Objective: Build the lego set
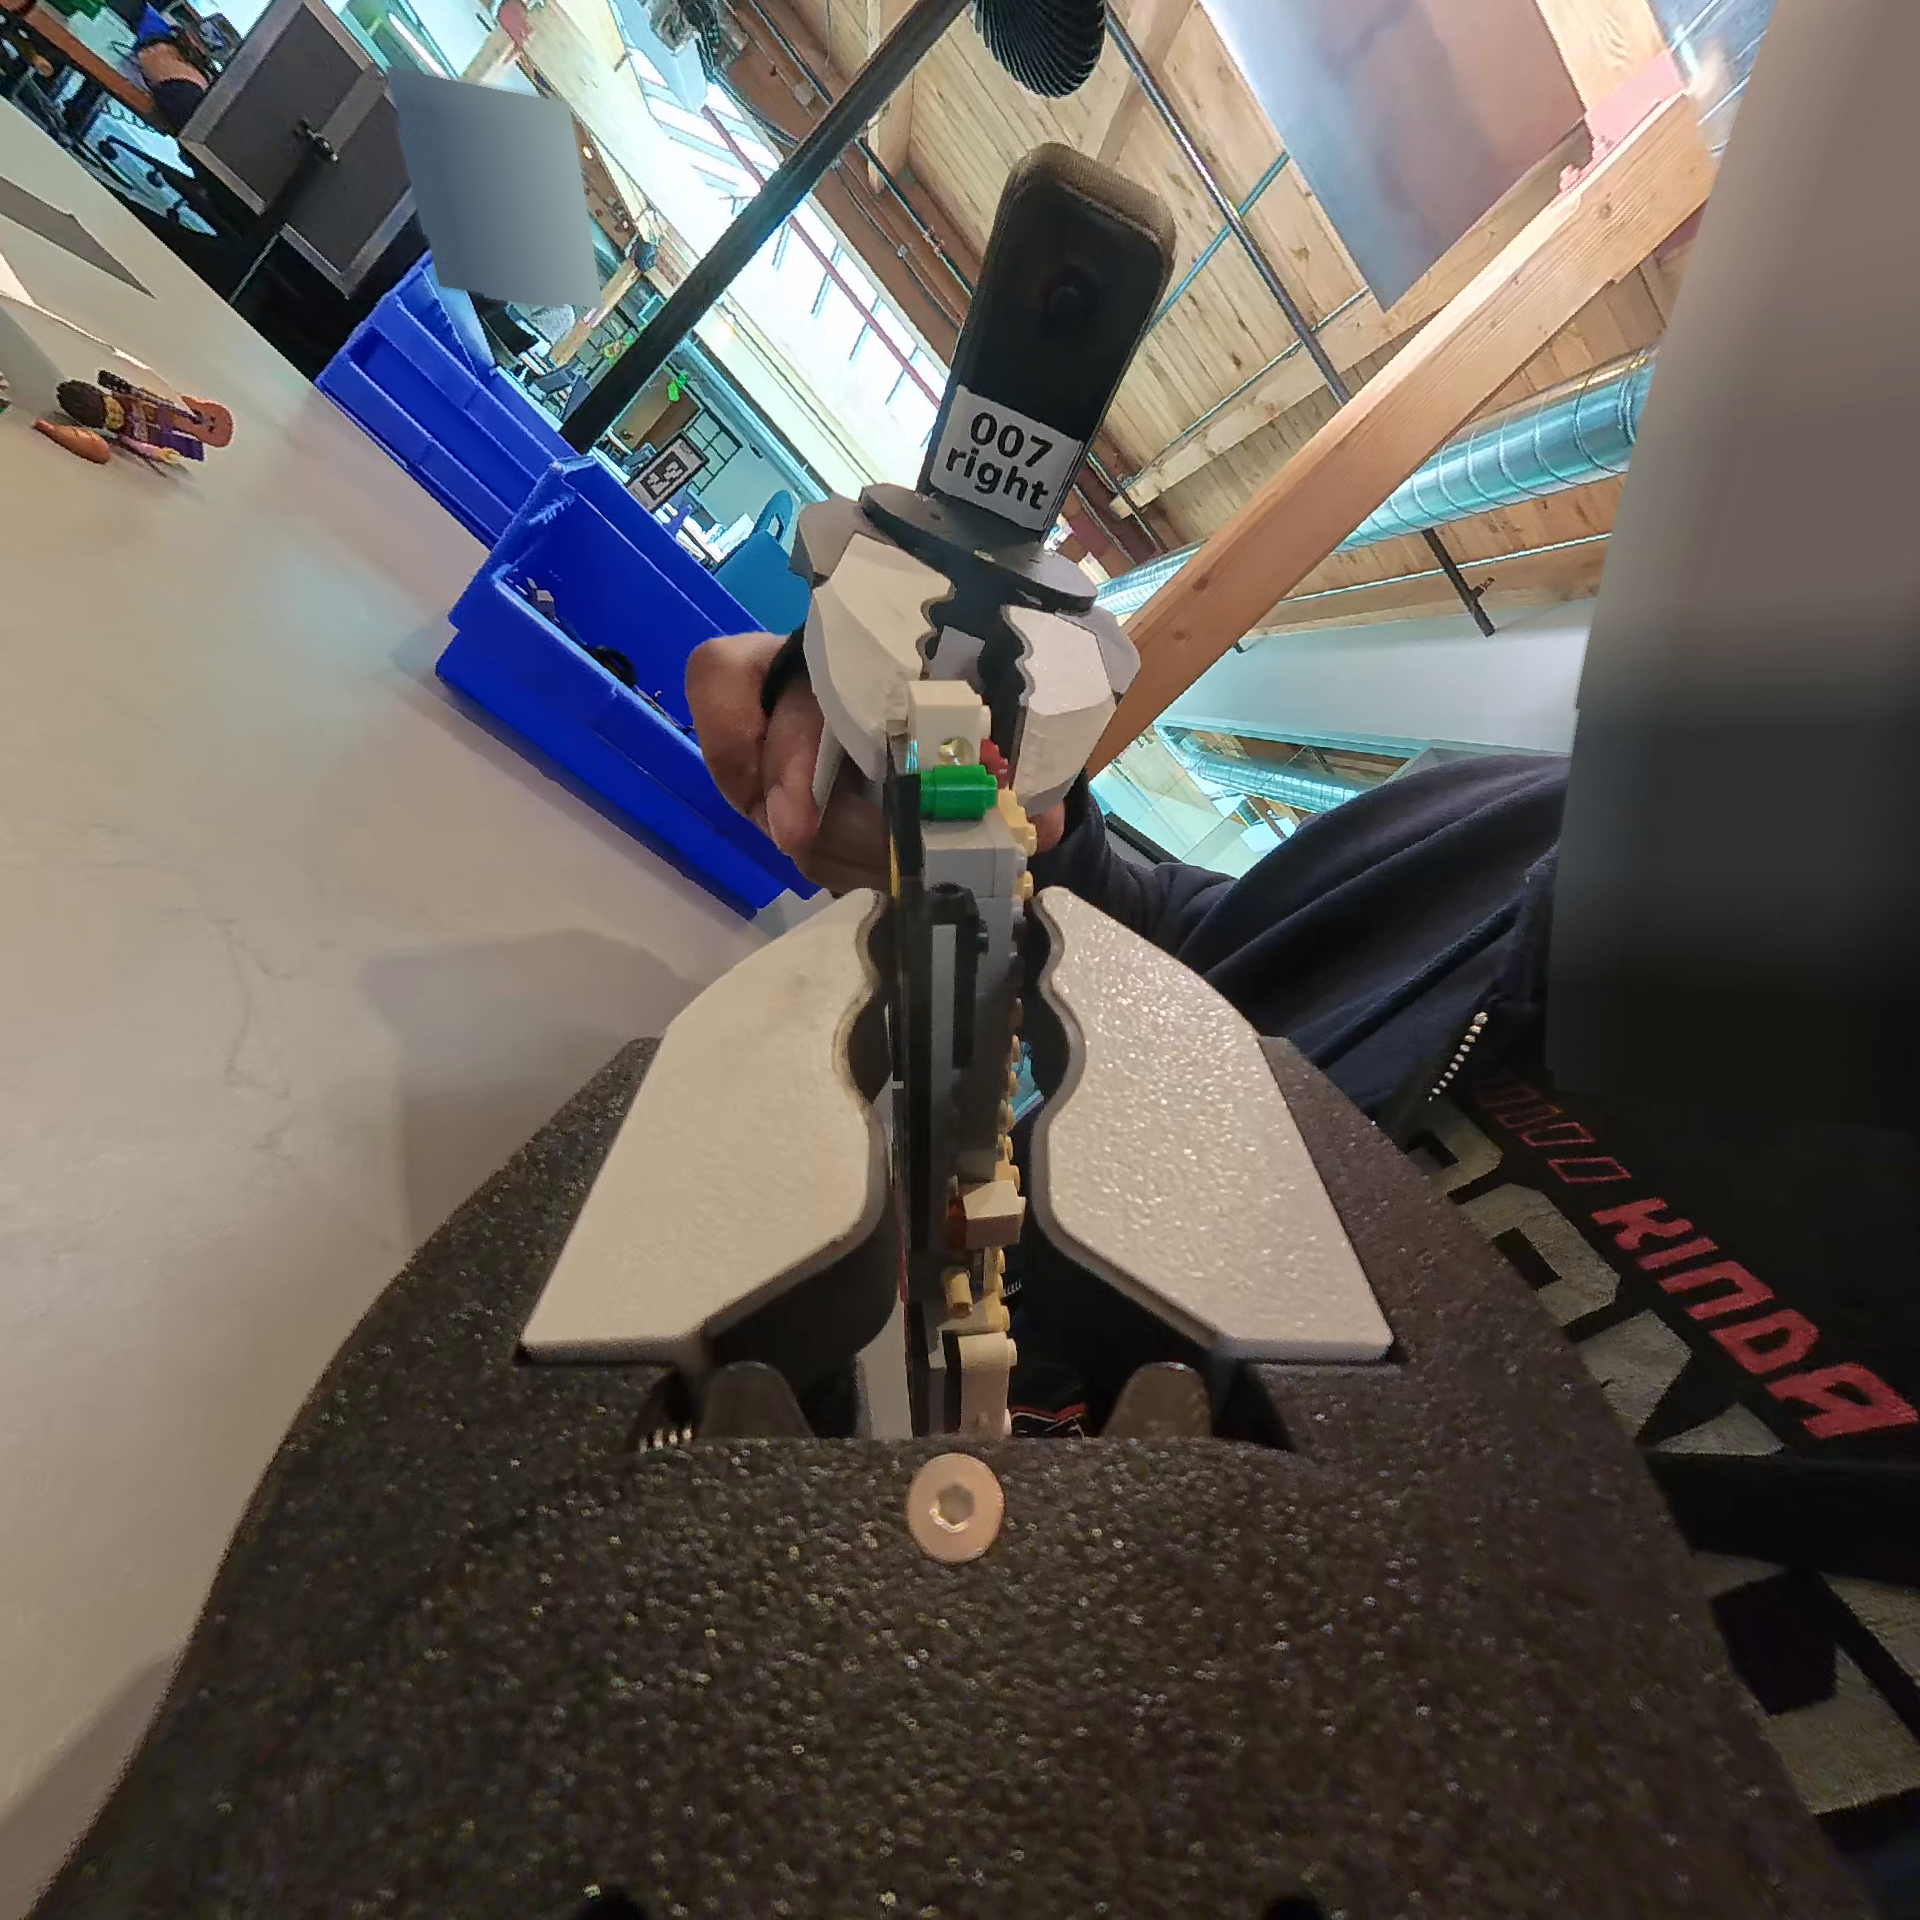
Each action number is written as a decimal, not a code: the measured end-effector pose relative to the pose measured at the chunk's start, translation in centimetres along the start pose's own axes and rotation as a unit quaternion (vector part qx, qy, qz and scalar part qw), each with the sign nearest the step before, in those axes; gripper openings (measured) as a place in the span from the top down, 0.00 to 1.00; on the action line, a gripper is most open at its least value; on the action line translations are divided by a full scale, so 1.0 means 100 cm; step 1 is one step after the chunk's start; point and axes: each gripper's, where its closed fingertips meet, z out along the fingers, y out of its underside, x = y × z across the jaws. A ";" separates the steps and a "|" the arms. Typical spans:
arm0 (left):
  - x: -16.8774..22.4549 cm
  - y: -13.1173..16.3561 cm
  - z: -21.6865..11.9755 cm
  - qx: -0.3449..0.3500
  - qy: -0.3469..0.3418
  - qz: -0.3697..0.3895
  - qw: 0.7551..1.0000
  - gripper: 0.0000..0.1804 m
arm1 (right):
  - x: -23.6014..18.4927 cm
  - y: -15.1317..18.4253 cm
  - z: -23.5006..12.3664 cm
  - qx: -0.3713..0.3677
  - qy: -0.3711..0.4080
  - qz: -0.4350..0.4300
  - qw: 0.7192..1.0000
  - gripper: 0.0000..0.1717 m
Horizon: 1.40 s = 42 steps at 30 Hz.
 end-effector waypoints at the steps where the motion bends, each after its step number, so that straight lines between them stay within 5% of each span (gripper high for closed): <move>1: -0.001 -0.001 0.000 0.003 -0.001 -0.004 1.000 0.87 | 0.001 0.000 0.000 0.001 0.003 0.009 1.000 0.89; 11: -0.002 -0.012 -0.004 0.047 0.017 -0.035 0.998 0.87 | 0.002 -0.004 -0.002 0.049 0.007 0.055 0.997 0.79; 42: -0.002 -0.002 -0.001 0.001 0.003 -0.012 1.000 0.87 | -0.002 0.010 -0.001 0.059 -0.001 0.054 0.997 0.88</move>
